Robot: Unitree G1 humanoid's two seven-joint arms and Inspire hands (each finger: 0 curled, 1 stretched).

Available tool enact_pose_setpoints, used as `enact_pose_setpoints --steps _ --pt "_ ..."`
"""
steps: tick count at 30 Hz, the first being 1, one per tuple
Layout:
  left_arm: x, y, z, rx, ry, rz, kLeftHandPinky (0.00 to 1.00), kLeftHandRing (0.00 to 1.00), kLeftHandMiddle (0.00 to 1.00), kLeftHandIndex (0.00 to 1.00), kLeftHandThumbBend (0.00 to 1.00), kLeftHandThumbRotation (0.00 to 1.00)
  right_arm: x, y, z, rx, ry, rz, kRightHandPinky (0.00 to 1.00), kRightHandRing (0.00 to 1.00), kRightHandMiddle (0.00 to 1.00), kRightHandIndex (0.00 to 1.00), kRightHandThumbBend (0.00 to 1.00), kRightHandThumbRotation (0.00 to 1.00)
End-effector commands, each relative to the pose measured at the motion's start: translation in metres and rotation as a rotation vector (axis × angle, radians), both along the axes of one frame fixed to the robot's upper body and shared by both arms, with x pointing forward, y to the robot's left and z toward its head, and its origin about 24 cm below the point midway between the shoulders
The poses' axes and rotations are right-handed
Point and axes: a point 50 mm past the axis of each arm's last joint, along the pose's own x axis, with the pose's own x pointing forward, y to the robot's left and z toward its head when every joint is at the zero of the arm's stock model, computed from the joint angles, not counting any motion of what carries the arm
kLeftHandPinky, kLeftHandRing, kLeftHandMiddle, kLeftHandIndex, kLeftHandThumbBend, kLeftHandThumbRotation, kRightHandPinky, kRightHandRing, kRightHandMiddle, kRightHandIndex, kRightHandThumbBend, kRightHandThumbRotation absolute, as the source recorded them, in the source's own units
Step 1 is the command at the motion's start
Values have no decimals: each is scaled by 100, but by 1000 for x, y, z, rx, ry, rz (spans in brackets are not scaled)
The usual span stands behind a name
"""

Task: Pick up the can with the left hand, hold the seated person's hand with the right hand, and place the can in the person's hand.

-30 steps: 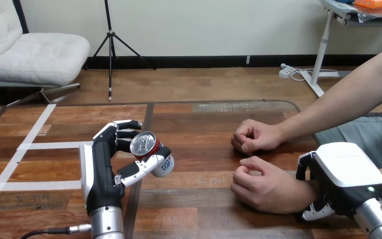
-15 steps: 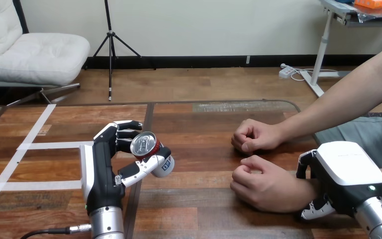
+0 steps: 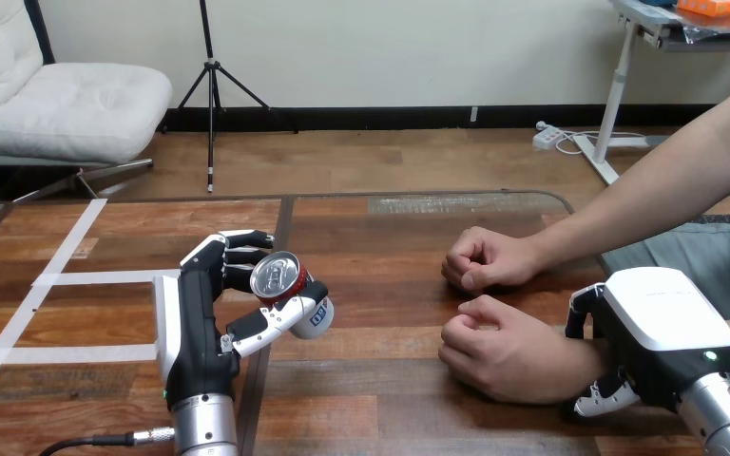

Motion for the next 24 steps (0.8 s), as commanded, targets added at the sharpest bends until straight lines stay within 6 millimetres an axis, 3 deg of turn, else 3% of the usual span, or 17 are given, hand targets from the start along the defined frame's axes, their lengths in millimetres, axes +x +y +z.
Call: enact_pose_setpoints --steps 1,24 --pt "17 -2 27 -10 -127 -7 49 44 46 55 72 0 10 0 9 16 -17 0 6 15 26 45 85 0" --pt "17 0 27 -11 -122 -3 48 44 46 54 72 0 9 -1 12 24 -19 -10 9 18 31 45 83 0"
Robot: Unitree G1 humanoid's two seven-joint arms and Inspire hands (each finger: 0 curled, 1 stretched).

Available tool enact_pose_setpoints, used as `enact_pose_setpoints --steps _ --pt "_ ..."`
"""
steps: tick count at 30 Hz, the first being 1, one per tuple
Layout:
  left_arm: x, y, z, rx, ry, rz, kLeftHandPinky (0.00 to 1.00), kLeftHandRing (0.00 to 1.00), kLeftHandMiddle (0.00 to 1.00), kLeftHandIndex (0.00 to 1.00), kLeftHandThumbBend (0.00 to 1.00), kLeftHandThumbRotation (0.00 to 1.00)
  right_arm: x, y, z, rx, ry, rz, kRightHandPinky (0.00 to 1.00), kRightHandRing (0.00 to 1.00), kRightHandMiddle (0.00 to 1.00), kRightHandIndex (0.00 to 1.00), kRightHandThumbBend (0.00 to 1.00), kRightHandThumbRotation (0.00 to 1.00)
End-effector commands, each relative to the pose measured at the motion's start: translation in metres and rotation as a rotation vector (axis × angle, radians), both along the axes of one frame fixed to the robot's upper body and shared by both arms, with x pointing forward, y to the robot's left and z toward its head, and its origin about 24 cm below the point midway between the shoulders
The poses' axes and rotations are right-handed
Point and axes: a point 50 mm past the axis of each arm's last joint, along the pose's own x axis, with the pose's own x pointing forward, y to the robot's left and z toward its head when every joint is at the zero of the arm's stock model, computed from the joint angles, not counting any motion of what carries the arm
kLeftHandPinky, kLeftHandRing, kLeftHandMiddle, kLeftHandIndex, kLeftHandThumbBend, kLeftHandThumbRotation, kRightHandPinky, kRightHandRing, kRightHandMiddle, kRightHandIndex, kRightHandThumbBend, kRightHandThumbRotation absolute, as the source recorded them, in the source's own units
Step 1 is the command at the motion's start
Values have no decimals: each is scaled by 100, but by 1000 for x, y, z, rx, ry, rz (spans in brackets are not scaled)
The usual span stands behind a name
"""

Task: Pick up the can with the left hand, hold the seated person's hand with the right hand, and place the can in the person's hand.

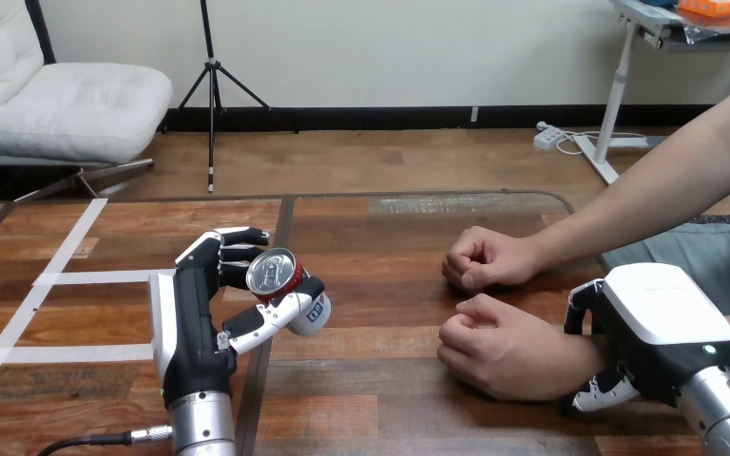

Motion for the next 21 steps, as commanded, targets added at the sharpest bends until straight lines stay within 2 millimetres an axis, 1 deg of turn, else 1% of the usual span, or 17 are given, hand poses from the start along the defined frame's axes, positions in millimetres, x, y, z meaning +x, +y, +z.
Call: enact_pose_setpoints --steps 1,7,21 --pt "15 -1 25 -2 -117 -12 48 44 46 54 72 0 6 -1 9 14 -33 -7 9 18 31 45 83 0" --pt "15 -2 24 -2 -115 -16 47 44 46 54 73 0 6 -2 9 14 -35 -12 10 19 32 46 82 0" --pt "15 -4 25 0 -118 -25 47 43 46 55 72 0 5 -1 12 22 -70 4 9 18 31 45 82 0"
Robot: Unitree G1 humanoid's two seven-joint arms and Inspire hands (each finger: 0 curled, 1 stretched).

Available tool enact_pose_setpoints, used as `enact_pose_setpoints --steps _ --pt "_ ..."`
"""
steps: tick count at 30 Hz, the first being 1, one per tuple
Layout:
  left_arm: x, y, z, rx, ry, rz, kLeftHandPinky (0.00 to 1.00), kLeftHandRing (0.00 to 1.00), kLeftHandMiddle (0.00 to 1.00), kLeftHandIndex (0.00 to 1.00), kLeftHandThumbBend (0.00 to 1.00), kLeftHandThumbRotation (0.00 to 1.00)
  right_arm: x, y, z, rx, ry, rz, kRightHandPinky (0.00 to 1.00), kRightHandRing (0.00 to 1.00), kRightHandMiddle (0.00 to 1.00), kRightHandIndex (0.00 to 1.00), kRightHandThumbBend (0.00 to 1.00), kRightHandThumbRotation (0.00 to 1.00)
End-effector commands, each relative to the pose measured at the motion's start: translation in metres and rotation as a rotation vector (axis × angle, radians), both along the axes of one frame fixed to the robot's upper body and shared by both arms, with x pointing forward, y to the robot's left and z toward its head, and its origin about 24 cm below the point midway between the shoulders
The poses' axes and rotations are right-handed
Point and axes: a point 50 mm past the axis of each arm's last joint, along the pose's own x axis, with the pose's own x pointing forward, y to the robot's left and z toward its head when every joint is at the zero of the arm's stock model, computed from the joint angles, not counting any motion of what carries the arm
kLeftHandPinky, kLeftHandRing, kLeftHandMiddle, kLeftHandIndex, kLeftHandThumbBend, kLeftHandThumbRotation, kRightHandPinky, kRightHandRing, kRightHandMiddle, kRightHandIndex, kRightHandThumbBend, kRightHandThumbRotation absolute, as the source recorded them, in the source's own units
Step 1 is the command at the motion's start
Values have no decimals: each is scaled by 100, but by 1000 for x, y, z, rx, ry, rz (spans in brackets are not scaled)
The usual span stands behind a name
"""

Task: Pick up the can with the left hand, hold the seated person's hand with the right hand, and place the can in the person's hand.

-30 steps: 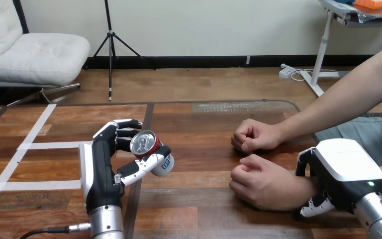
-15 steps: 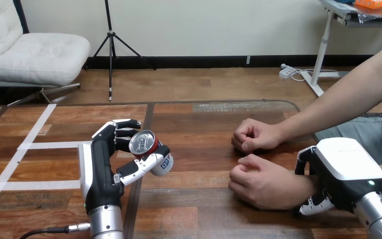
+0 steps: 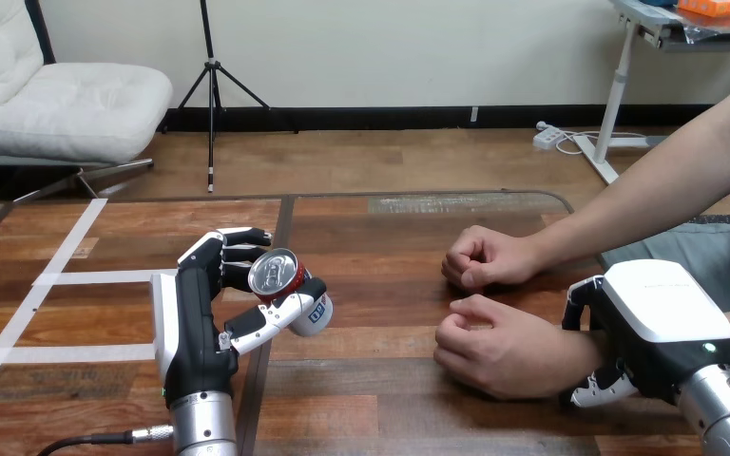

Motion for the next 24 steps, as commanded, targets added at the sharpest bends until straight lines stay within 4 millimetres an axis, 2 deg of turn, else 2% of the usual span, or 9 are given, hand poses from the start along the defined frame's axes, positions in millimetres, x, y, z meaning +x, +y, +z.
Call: enact_pose_setpoints --steps 1,10,19,21,22,24 --pt "15 -3 25 -3 -121 -20 47 43 46 55 72 0 5 -2 10 11 -49 -3 9 18 31 45 82 0" --pt "15 -5 25 -14 -121 -22 48 44 46 54 73 0 5 -3 8 -25 -9 -20 8 17 30 47 83 0" --pt "15 -6 25 -18 -123 -23 48 44 46 54 72 0 5 -4 3 -78 81 -52 17 30 43 59 85 0" --pt "15 -6 25 -17 -123 -23 48 44 46 54 72 0 5 -4 2 -79 105 -57 29 44 54 65 86 2" --pt "15 -6 26 -17 -124 -22 48 43 46 54 72 0 5 -4 1 -83 120 -56 32 47 56 66 86 2" --pt "15 -6 26 -16 -124 -21 48 43 46 54 71 0 5 -4 0 -88 135 -54 44 56 63 69 86 3"
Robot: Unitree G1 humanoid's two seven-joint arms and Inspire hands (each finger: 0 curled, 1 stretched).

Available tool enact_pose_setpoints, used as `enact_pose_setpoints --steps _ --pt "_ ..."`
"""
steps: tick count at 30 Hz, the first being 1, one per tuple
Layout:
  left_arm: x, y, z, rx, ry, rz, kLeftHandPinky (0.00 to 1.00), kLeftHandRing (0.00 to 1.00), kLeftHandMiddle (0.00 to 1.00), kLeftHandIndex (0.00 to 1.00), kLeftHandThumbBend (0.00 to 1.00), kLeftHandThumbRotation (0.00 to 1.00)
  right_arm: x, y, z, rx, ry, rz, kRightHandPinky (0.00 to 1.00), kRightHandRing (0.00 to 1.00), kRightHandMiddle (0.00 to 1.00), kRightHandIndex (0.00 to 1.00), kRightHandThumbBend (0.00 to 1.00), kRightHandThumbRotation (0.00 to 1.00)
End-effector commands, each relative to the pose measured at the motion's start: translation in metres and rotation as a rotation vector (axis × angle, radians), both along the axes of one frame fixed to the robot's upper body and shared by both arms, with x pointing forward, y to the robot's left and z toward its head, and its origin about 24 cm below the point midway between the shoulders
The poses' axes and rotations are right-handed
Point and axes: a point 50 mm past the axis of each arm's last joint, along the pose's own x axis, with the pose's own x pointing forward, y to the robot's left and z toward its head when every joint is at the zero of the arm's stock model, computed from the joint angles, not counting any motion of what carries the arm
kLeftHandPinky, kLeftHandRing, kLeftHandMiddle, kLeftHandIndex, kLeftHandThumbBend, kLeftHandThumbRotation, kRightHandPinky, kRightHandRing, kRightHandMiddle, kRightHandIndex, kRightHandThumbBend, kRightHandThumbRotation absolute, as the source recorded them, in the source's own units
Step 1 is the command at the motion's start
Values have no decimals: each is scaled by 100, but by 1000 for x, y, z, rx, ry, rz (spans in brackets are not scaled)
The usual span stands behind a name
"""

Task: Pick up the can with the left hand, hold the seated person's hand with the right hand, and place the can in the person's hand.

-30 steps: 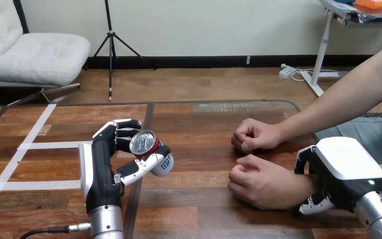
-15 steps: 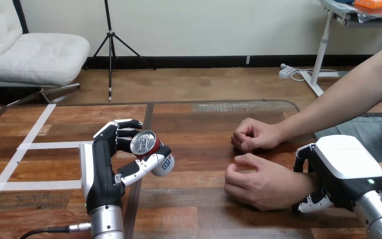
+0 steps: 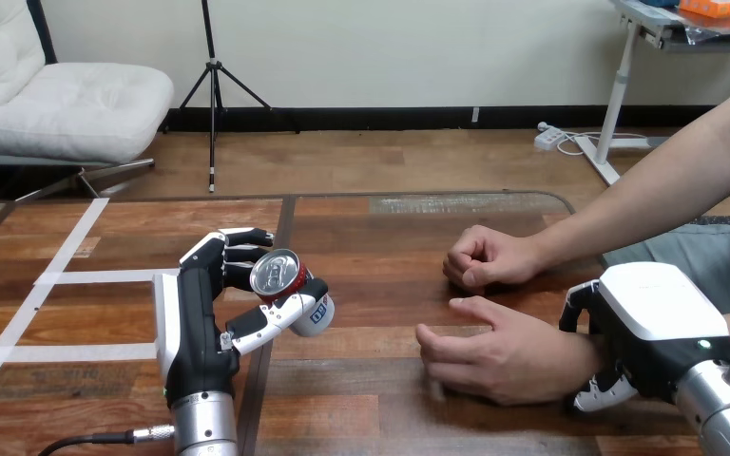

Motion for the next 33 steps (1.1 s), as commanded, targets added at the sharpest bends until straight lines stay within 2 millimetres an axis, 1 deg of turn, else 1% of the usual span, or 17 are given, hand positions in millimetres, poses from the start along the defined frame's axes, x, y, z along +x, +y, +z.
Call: enact_pose_setpoints --steps 1,6,9,15,22,33 --pt "15 -5 26 -14 -126 -15 48 43 46 54 71 0 2 -6 -4 -44 69 -23 48 59 65 70 86 3" --pt "15 -4 27 -9 -129 -12 48 44 46 55 71 0 1 -5 -7 -60 100 -24 68 74 76 76 88 6" --pt "15 -3 27 -8 -130 -10 48 44 46 55 71 0 1 -5 -8 -54 122 -34 72 77 79 78 88 7" --pt "16 -2 28 -8 -136 -9 48 44 46 55 70 0 2 -4 -11 -47 159 -42 77 82 83 80 87 6" --pt "16 0 29 -4 -141 -2 48 44 46 55 70 0 3 -4 -14 -71 187 -44 79 84 84 81 85 8" --pt "15 1 28 -7 -135 2 48 43 45 54 71 0 3 -7 -17 -100 193 -42 82 85 85 82 87 9"
